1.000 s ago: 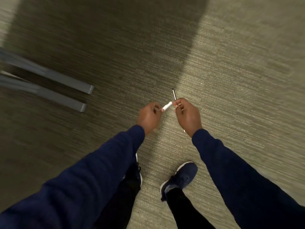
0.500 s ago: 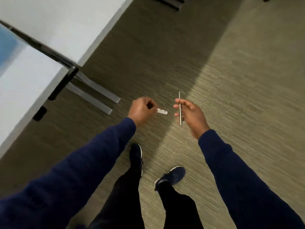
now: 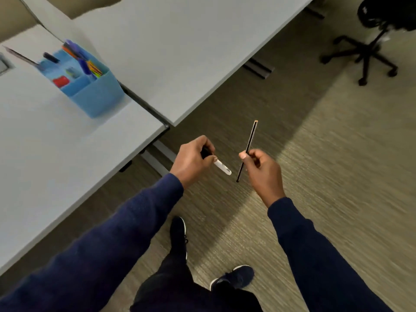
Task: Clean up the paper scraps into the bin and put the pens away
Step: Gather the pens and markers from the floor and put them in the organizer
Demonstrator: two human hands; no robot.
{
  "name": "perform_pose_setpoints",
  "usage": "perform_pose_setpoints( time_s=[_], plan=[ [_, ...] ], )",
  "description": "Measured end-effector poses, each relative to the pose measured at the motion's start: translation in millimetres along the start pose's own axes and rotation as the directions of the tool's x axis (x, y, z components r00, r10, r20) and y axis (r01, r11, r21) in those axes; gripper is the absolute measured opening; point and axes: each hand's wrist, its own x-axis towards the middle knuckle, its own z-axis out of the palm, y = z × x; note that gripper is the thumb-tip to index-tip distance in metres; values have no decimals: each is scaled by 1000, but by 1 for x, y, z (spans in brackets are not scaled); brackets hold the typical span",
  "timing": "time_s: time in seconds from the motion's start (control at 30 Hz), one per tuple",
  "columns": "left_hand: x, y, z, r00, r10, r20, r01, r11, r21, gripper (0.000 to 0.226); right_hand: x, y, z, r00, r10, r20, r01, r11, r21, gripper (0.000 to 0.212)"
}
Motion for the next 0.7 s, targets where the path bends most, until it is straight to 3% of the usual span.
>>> perform_pose_setpoints(
  time_s=[0.1, 0.37, 0.7],
  plan=[
    [1, -7, -45, 997, 9, -73, -9, 1000, 4, 18, 12, -36, 29, 994, -109, 8, 110, 992, -64, 22],
    [16, -37, -181, 950, 44, -308, -62, 997, -48, 19, 57, -135, 130, 958, -271, 96, 271, 962, 5, 13],
    [56, -76, -306, 704, 112, -701, -167, 986, -10, 30, 94, -232, 218, 921, -351, 169, 346, 936, 63, 16]
  ],
)
